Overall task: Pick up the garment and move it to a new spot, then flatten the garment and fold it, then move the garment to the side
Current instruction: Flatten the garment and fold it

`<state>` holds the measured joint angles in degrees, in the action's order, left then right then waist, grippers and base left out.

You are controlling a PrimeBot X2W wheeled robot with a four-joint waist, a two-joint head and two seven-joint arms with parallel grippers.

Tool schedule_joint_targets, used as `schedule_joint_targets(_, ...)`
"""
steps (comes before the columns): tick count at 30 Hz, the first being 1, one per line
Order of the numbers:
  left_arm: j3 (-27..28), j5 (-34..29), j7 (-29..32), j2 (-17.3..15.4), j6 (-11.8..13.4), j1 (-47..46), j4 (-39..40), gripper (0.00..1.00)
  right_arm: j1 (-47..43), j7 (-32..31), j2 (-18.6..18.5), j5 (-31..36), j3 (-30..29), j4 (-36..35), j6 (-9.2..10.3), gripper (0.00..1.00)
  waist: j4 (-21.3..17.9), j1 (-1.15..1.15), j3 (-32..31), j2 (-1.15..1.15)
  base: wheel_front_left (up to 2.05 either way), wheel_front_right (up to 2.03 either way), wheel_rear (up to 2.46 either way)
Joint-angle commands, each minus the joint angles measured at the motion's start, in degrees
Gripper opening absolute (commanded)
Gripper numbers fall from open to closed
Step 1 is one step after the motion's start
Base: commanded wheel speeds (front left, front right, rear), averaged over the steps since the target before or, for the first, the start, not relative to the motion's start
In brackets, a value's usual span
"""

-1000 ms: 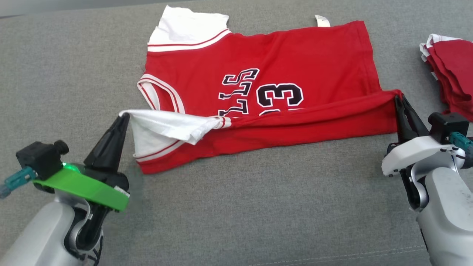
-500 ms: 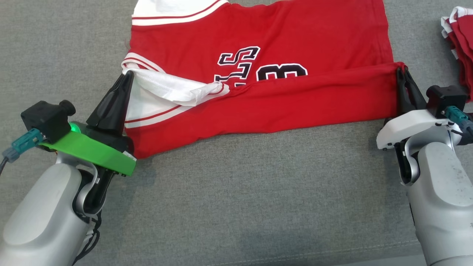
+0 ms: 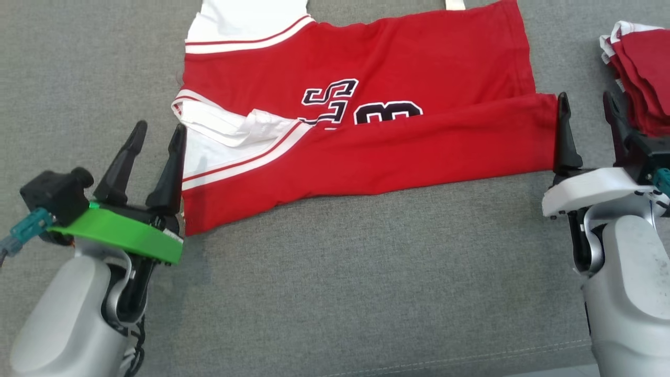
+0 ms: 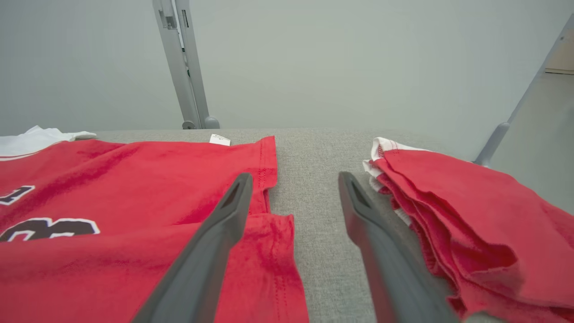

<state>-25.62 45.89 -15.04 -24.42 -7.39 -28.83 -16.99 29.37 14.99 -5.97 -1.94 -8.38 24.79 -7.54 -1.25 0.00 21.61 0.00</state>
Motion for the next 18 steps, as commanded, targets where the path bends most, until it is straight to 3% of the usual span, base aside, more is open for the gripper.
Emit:
schedule_joint_targets(1, 0.9, 0.5, -0.1, 0.6, -0.2, 2.2, -0.1, 1.0, -1.8, 0.2, 0.0, -0.6, -0.4, -1.2, 0.1, 1.0, 0.1, 0.0, -1.7, 0.0, 0.0, 0.0, 0.0)
schedule_joint_targets(9, 0.7, 11.4, 5.8, 4.4, -0.2, 13.5, -4.0, 1.0, -9.9, 0.2, 0.9, -3.5, -0.9, -4.7, 0.1, 1.0, -0.1, 0.0, -6.2, 0.0, 0.0, 0.0, 0.0)
schedule_joint_targets(18, 1.6, 16.9, 11.4, 6.2, 1.8, 12.2, -7.7, 1.0, -11.1, 0.2, 0.9, -5.7, 0.7, -1.9, 0.11, 1.0, -0.6, 0.0, -6.1, 0.0, 0.0, 0.0, 0.0)
